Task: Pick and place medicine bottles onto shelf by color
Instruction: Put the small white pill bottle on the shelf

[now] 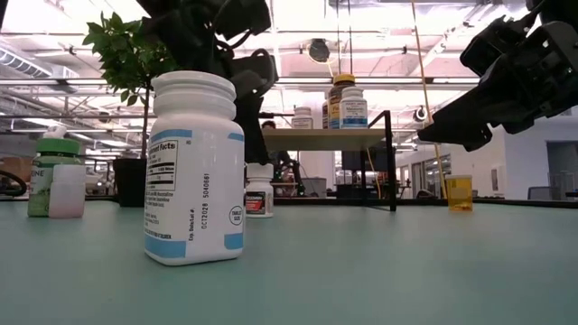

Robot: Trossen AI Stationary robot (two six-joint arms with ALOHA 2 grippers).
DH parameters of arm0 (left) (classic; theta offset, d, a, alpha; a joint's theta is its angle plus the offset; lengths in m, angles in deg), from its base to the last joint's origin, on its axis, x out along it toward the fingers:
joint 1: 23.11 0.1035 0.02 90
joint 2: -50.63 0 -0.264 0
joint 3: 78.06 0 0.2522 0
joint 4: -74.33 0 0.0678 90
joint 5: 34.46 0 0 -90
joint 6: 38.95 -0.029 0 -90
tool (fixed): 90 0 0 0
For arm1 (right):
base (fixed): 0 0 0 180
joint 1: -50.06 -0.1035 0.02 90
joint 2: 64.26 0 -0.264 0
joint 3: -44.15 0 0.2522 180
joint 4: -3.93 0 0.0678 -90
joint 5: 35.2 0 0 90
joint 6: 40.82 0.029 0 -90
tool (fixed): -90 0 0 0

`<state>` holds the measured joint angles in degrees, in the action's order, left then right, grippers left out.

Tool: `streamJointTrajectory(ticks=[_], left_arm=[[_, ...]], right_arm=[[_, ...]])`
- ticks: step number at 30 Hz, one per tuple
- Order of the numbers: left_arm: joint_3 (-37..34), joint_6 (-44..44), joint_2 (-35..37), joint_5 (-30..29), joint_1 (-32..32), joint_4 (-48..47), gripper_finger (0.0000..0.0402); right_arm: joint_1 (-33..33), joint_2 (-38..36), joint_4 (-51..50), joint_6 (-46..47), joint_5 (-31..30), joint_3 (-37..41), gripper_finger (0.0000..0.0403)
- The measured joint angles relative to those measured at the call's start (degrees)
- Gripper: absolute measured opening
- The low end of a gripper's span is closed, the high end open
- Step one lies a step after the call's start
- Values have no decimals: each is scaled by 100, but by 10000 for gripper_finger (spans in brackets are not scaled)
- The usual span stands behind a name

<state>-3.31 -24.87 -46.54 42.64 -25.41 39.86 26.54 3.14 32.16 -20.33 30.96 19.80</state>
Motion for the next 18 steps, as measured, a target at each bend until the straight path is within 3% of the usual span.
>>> streamJointTrajectory(ticks=[4,13,18], left_arm=[[0,-50,0,8,-2,25,313],[0,-302,0,144,-20,190,233],[0,-475,0,146,-33,228,226]], right_arm=[[0,0,1,2,-2,0,215],[0,0,2,2,-2,0,215],[0,0,2,4,-2,0,215]])
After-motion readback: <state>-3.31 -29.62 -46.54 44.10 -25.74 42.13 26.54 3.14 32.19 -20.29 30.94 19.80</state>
